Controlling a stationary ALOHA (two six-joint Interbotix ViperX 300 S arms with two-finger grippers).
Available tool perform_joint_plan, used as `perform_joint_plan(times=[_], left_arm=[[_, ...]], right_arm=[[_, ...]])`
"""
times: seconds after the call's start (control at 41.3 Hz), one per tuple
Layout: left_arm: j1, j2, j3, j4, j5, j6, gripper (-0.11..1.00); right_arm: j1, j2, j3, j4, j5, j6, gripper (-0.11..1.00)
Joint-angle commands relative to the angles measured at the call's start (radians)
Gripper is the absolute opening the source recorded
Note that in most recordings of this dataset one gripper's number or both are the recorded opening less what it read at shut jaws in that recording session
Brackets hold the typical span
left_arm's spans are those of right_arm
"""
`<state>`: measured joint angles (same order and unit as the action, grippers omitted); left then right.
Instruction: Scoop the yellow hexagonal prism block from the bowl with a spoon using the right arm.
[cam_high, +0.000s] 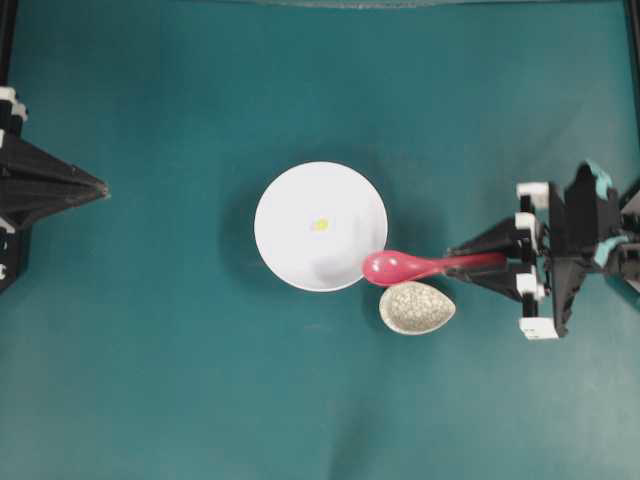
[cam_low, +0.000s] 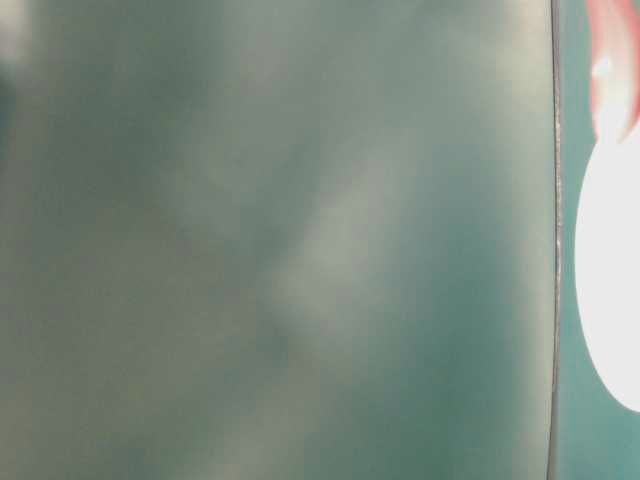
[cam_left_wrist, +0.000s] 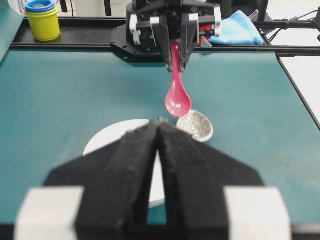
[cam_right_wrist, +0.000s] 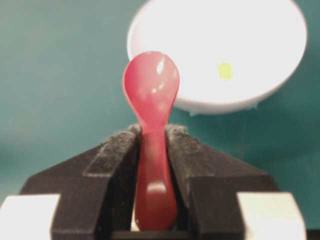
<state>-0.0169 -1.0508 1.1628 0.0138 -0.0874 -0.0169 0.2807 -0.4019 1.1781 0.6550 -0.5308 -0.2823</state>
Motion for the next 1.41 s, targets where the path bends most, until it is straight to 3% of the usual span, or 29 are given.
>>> perform_joint_plan(times=[0.0, 0.267, 0.485, 0.751, 1.042, 1.381], left_arm=[[-0.003, 0.011, -0.026, 0.002, -0.002, 0.0, 0.06], [-0.003, 0.011, -0.026, 0.003, -0.002, 0.0, 0.06], [-0.003, 0.009, -0.026, 0.003, -0.002, 0.0, 0.06], [-0.003, 0.009, -0.025, 0.002, -0.002, 0.0, 0.06], [-0.002, 0.009, -0.026, 0.003, -0.002, 0.0, 0.06], [-0.003, 0.009, -0.026, 0.002, -0.002, 0.002, 0.06]], right_arm=[[-0.063, -0.044, -0.066, -0.003, 0.12, -0.028, 0.24], [-0.264, -0.031, -0.199, -0.003, 0.446, -0.041, 0.24], [-0.347, 0.028, -0.302, -0.025, 0.612, -0.041, 0.24], [-0.391, 0.138, -0.414, -0.028, 0.773, -0.038, 0.24], [-0.417, 0.241, -0.525, -0.049, 0.862, -0.031, 0.24], [-0.426, 0.267, -0.545, -0.055, 0.927, -0.028, 0.24]])
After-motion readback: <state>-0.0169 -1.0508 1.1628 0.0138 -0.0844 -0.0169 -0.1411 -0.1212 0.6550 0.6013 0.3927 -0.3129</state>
